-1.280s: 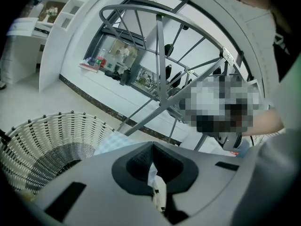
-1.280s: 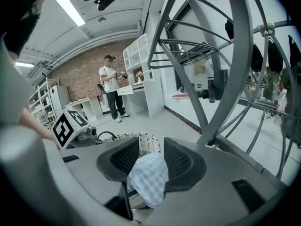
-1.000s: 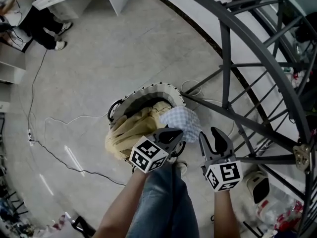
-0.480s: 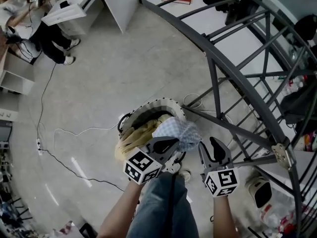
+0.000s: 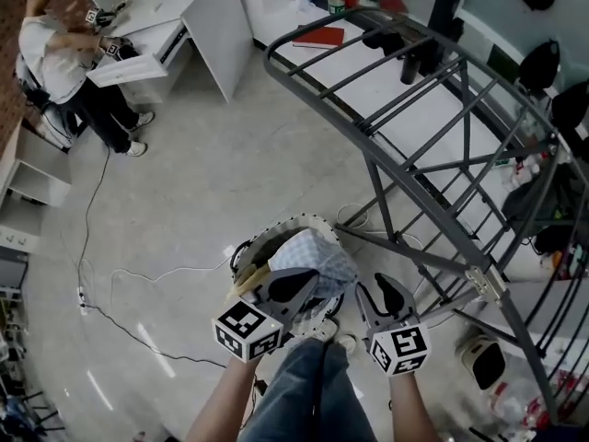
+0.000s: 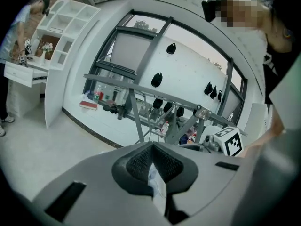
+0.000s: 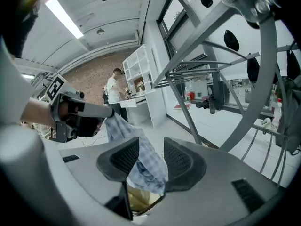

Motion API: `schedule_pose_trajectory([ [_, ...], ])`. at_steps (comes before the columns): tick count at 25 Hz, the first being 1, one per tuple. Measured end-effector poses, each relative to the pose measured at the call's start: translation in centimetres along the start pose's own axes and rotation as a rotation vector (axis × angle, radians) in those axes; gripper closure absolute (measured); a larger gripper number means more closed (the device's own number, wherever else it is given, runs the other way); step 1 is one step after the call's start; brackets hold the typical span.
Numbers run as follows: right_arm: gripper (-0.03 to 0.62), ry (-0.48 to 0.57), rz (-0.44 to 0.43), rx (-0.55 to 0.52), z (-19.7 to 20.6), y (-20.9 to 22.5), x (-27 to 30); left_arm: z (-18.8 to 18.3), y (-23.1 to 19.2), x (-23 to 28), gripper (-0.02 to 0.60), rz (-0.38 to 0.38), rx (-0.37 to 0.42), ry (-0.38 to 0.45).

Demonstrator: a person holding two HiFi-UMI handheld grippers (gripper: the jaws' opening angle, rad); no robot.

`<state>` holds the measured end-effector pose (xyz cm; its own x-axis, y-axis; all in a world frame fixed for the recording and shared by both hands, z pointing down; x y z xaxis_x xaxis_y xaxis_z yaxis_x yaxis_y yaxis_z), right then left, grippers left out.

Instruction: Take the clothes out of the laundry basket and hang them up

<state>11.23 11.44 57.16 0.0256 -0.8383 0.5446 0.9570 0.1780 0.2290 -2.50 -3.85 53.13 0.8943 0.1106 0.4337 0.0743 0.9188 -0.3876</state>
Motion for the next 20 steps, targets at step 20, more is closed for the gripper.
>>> schedule_pose_trajectory([
  [20,0.421,-0.011,0.017,0.013,-6.4,-2.7,-5.9,-16.9,8.9,-10.8,0.563,0.013,0.119,0.206],
])
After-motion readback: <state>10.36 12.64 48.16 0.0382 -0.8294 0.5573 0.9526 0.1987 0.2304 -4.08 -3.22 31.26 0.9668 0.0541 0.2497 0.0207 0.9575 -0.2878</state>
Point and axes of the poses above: the fingertips, and each gripper's own axes: x forward along the fingers, y to its right, z out of its underside, the point moved 8 cm from there along -x, backward along the fingers, and after that the axes turned 5 degrees about -y, right-handed, at the moved point
